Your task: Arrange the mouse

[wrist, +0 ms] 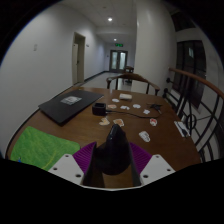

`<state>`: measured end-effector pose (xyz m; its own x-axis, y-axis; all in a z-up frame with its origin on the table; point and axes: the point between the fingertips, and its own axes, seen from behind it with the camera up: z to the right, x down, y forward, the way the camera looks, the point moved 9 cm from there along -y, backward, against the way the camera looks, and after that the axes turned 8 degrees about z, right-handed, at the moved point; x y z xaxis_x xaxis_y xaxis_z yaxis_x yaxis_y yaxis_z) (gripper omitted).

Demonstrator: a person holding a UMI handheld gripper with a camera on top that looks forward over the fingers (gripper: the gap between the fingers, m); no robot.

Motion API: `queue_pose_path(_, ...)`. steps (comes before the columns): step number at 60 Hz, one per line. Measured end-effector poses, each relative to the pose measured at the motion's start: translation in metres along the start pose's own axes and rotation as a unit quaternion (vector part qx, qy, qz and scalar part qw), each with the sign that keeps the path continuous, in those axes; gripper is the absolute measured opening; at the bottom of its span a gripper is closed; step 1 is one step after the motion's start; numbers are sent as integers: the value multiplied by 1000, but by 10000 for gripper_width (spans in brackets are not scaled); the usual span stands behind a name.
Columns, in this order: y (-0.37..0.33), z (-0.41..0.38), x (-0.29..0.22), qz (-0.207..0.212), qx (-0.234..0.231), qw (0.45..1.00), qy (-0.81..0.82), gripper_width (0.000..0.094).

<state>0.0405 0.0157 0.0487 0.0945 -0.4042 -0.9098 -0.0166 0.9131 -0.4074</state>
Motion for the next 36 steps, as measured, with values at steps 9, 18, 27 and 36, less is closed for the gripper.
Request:
queue_pose_path(9,-4,1,0,8,-3,1000,12,562)
queue_pose_path(18,-7,0,1,14,-1,1000,5,563)
queue_pose_path(27,-12,1,2,17,1,1000,4,556)
queue_pose_path(36,-15,1,3,23,-1,1000,4,547)
